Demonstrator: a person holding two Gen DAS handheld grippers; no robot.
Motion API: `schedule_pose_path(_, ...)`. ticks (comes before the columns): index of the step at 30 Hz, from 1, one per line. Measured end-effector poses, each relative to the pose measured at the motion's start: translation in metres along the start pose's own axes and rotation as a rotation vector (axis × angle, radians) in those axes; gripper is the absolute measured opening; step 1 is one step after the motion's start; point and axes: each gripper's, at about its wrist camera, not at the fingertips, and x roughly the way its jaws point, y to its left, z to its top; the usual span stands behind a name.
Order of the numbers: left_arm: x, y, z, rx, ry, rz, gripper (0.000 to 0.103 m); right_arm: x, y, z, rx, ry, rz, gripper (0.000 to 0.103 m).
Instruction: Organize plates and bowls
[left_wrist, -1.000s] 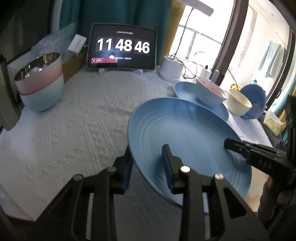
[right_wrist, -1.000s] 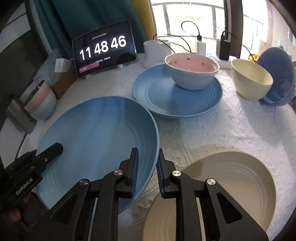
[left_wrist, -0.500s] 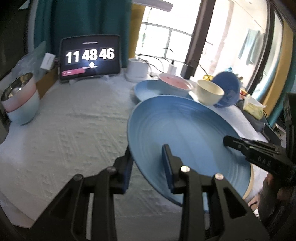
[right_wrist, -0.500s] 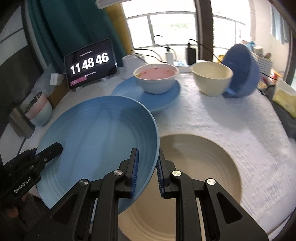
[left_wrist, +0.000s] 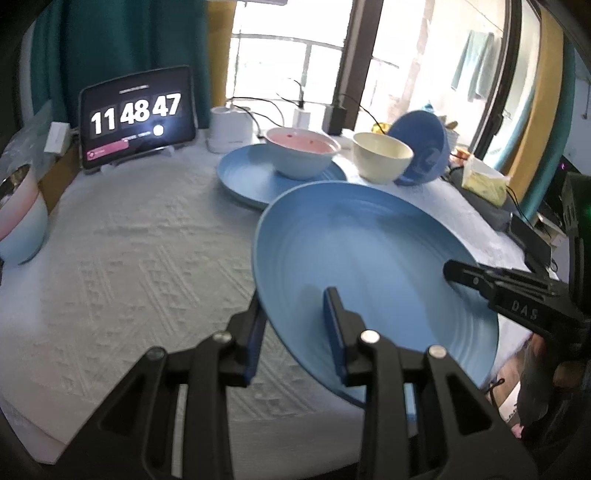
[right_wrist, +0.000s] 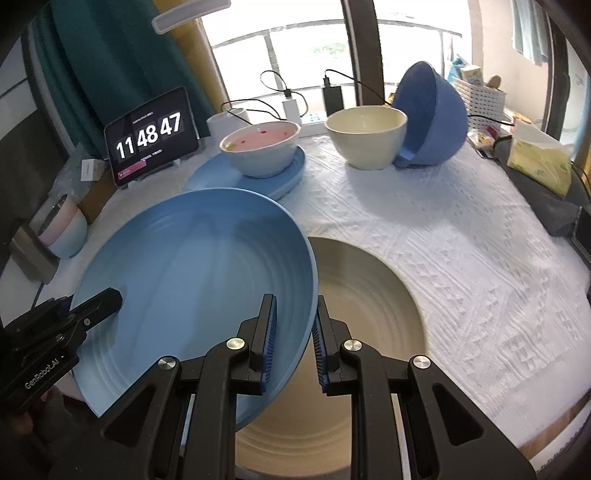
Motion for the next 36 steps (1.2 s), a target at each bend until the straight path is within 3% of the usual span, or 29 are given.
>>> schedule_pose_path(17,0.028,-0.056,-0.013,0.151,0.09,-0.053,0.032,-0.009,-0.049,-0.018,0.081,0.004,-0.096,0.021)
schedule_pose_path(22,0.033,-0.068,-0.017,0.202,0.093,-0.034,0.033,-0.009,-0.057,-0.023,0.076,0.002,-0.147,0.021)
schedule_pose_path(36,0.038,-0.067,-0.017,0.231,0.094,0.027,0.037,-0.011,-0.066,-0.027,0.094,-0.008,-0.162,0.021)
